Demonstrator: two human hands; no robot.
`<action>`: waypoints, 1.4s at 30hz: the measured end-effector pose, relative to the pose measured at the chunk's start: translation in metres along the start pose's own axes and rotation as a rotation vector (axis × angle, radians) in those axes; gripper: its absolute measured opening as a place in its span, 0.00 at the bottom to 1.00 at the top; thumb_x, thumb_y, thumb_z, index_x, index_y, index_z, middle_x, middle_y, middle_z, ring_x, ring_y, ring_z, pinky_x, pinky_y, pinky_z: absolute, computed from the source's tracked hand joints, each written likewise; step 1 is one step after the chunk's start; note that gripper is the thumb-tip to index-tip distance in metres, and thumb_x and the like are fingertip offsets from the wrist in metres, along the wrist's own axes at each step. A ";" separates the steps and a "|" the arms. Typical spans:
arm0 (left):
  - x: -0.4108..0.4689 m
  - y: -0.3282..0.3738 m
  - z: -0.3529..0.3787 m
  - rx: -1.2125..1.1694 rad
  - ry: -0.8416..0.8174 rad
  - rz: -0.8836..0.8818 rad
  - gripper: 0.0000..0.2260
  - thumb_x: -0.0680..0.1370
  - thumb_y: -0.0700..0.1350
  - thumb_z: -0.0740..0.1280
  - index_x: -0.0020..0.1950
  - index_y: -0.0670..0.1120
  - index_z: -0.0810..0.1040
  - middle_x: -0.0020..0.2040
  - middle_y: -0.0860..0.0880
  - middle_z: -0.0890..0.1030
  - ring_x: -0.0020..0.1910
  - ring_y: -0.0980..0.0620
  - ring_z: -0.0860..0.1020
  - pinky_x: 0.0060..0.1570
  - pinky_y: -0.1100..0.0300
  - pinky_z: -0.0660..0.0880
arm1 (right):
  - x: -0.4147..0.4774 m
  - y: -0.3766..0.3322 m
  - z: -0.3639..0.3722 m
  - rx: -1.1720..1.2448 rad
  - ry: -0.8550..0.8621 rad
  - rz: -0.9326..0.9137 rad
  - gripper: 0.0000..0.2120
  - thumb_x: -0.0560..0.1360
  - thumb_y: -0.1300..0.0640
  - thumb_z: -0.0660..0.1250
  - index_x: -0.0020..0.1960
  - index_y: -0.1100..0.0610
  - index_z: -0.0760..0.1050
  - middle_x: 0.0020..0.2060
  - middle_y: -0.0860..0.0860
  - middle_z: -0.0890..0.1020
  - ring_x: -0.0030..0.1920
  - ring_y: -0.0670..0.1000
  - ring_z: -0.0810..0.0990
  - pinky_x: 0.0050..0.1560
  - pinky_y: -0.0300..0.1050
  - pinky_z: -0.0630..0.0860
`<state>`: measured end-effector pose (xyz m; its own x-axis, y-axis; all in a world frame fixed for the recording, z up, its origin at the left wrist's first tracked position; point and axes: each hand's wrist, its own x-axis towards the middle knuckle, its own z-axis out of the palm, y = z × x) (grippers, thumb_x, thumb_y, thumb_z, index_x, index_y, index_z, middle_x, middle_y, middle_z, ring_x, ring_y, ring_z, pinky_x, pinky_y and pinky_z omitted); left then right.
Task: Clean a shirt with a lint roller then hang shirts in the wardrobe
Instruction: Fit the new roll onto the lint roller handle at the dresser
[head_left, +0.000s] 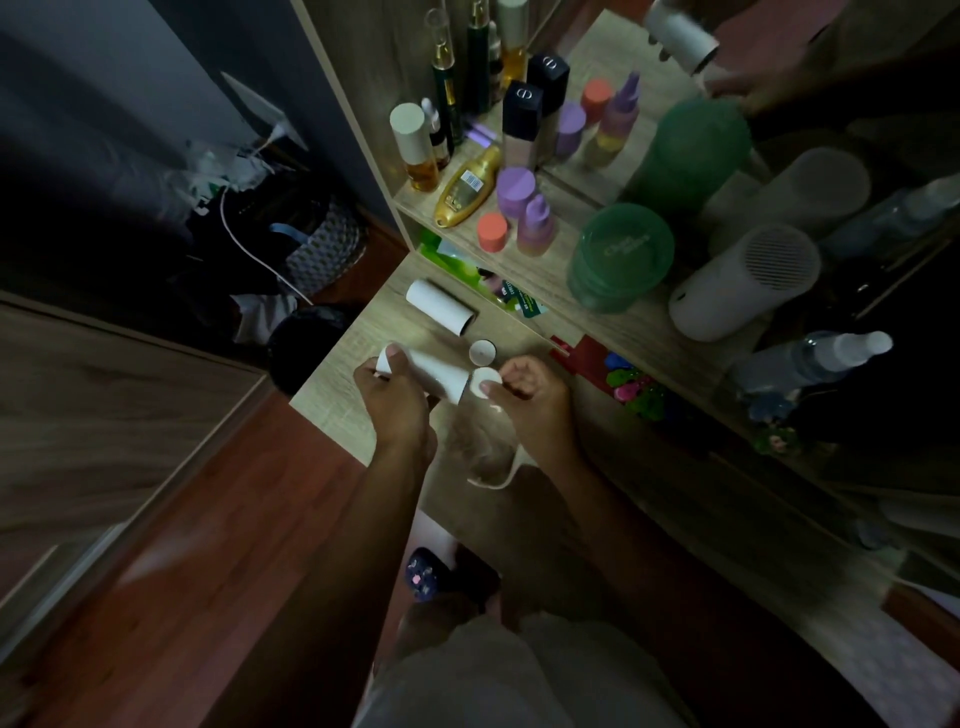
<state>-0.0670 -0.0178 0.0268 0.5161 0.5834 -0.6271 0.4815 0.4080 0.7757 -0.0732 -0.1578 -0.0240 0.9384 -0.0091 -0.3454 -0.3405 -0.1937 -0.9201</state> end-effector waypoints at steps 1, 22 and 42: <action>0.000 0.000 -0.002 0.015 0.004 0.011 0.09 0.85 0.49 0.58 0.63 0.47 0.66 0.59 0.46 0.75 0.59 0.46 0.78 0.52 0.49 0.81 | 0.007 0.005 -0.001 0.009 0.042 0.031 0.10 0.71 0.68 0.75 0.46 0.57 0.77 0.39 0.45 0.83 0.38 0.38 0.84 0.40 0.33 0.80; 0.006 0.002 -0.021 -0.003 0.046 0.028 0.10 0.85 0.50 0.59 0.62 0.45 0.67 0.62 0.43 0.76 0.60 0.46 0.78 0.42 0.57 0.79 | 0.044 0.057 0.003 -0.306 0.177 0.123 0.05 0.75 0.67 0.70 0.51 0.64 0.80 0.47 0.57 0.85 0.49 0.54 0.85 0.50 0.45 0.82; 0.042 0.033 -0.124 -0.183 0.148 0.118 0.07 0.86 0.45 0.58 0.60 0.43 0.66 0.59 0.39 0.77 0.53 0.46 0.81 0.39 0.62 0.82 | -0.022 -0.049 0.142 0.140 -0.318 -0.015 0.11 0.77 0.57 0.72 0.59 0.56 0.79 0.50 0.55 0.85 0.44 0.56 0.86 0.36 0.40 0.79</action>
<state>-0.1171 0.1077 0.0348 0.4458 0.7254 -0.5245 0.2808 0.4431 0.8514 -0.0858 -0.0085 0.0027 0.8858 0.3027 -0.3518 -0.3524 -0.0547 -0.9343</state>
